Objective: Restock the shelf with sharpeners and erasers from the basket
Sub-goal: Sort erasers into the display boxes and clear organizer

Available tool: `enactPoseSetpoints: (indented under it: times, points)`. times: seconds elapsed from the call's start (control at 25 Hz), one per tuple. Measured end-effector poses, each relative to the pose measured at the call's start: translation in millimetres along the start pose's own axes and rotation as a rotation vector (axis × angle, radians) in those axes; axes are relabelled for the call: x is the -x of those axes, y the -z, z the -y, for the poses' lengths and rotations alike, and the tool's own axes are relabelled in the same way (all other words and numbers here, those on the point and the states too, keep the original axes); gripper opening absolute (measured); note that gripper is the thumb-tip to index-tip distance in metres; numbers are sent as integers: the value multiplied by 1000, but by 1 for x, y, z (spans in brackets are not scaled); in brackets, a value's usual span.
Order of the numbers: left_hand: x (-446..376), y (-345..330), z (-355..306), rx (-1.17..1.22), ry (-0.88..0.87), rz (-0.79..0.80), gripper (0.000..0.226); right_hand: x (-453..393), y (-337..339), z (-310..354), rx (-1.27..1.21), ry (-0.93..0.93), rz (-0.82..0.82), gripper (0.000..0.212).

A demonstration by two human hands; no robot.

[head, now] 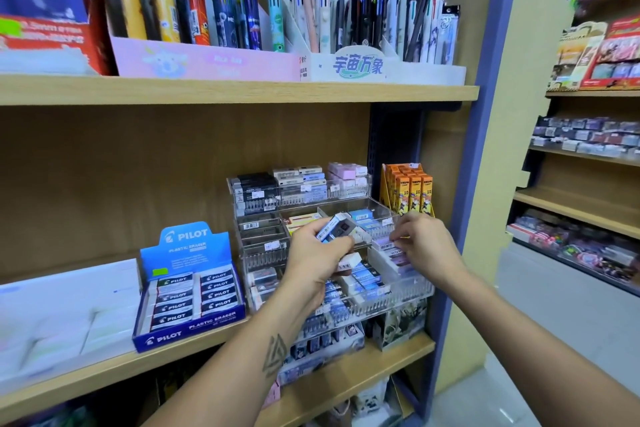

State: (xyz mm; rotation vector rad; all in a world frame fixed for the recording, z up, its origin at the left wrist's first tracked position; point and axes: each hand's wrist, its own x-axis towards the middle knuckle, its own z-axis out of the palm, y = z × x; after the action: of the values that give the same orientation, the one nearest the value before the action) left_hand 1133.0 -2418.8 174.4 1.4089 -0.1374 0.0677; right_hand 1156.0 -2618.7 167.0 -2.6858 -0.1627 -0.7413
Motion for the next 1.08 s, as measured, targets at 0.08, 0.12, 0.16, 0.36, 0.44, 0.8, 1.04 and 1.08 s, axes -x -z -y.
enactPoseSetpoints:
  times: [0.08,0.12,0.16,0.36,0.44,0.8,1.04,1.08]
  points:
    - [0,0,1,-21,-31,2,22,2,1,3,81,21,-12,17]
    - [-1,0,3,-41,-62,1,22,5,4,8,77,25,-13,19]
    - [-2,0,4,-69,-104,3,23,9,9,18,-12,16,0,19]
    - [-6,-1,7,-136,-198,-72,19,35,29,68,-955,-129,438,29]
    - [-5,0,6,-140,-204,-127,20,37,25,69,-965,-132,391,28]
    - [10,27,-33,-137,-231,-208,23,37,25,60,-1220,-157,198,32]
    - [24,45,-32,88,36,12,17,33,16,74,-1191,-92,155,30]
    - [24,46,-31,108,55,8,20,33,16,75,-1153,-76,154,30]
